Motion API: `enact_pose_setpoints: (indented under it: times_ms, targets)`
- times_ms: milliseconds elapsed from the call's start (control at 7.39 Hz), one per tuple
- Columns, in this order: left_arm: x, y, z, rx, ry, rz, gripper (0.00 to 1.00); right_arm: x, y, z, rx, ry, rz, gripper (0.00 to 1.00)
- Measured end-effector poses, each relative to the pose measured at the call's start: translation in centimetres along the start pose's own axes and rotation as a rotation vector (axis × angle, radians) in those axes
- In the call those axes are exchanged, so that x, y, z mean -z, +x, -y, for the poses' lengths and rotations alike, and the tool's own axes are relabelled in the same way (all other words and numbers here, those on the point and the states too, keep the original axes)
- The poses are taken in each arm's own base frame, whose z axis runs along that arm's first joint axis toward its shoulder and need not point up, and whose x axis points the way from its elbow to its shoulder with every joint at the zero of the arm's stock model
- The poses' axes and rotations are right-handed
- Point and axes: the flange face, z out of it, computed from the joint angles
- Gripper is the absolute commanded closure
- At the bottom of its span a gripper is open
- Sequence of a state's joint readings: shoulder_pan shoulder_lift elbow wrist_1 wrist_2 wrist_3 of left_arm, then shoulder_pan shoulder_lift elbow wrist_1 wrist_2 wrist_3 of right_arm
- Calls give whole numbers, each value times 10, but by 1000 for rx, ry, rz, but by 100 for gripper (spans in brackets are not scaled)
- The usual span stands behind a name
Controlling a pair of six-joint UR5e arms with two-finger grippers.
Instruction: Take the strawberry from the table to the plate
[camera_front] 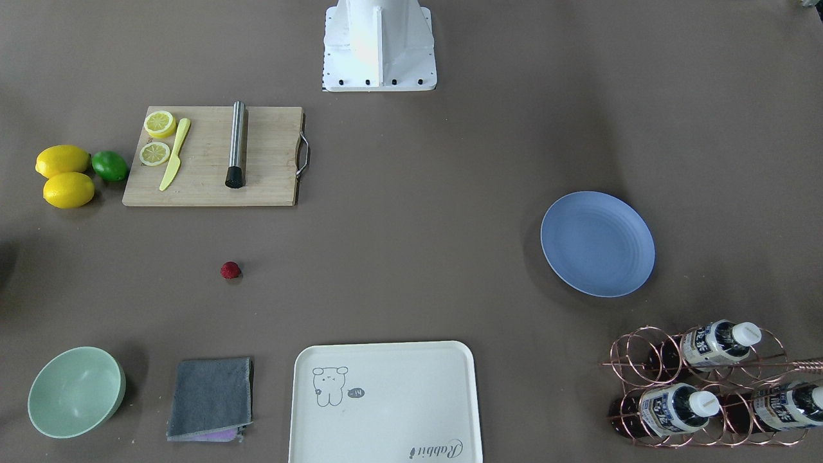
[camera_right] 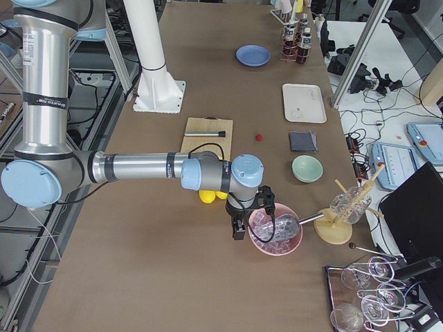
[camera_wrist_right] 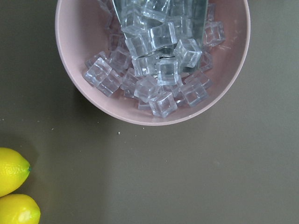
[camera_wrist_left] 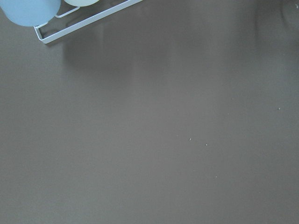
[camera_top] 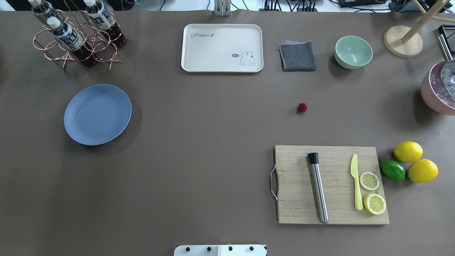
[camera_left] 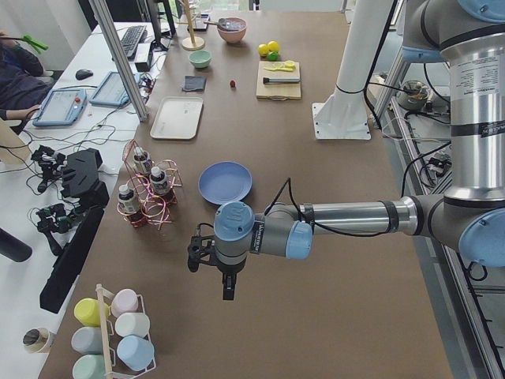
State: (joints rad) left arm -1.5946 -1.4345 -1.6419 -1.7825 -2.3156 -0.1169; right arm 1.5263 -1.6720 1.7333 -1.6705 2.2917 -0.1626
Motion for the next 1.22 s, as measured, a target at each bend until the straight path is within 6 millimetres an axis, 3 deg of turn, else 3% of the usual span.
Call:
enact_pose_setpoints:
  times_ms: [1218]
  targets:
    - [3, -2, -11, 8, -1, -9, 1, -8, 5, -9, -13, -16, 7, 0]
